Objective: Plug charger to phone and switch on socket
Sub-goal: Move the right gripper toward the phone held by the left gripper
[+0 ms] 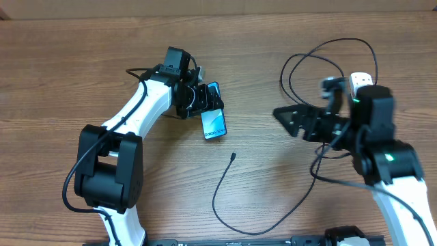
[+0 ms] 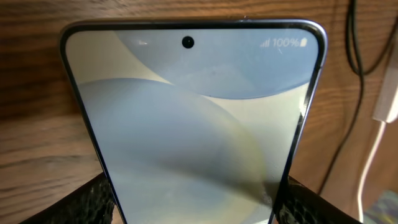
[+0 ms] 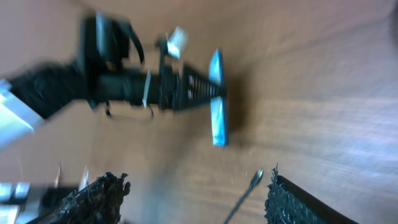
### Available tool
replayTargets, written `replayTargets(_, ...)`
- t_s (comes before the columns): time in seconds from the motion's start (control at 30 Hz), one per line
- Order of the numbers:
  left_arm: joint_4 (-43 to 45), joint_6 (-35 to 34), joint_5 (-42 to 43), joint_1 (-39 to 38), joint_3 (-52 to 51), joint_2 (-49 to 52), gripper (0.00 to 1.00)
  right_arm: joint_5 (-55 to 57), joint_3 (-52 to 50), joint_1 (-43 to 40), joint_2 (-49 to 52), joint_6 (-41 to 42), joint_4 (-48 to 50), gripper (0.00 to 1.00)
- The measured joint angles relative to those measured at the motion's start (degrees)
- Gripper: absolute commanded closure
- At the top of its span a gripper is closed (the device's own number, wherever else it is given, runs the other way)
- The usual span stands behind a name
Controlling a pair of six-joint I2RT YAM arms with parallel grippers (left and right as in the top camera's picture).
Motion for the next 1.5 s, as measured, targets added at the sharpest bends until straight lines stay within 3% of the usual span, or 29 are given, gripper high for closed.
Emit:
replayTargets(0.23,-1.1,0.3,4.7,0.0,0.0,0.0,0.33,2.9,0.0,9.0,9.2,-1.5,1.3,0.23)
replayTargets(0.57,0.6,2.8,5.4,0.0,0.0,0.0,0.32,14.8,0.0,21.2,20.0,0.7,10.7,0.18)
replayTargets(1.23,1.4,2.8,5.0,0.0,0.0,0.0,0.31,18.4,0.0,22.2,33.9,2.0,22.1,0.11)
replayTargets(1.4,1.4,2.8,5.7,0.0,0.0,0.0,0.31,18.5,0.0,23.1,36.9,2.1,25.9,0.12)
replayTargets(1.5,1.4,2.9,5.9,0.0,0.0,0.0,0.30,18.5,0.0,23.7,37.8,3.2,27.9,0.19)
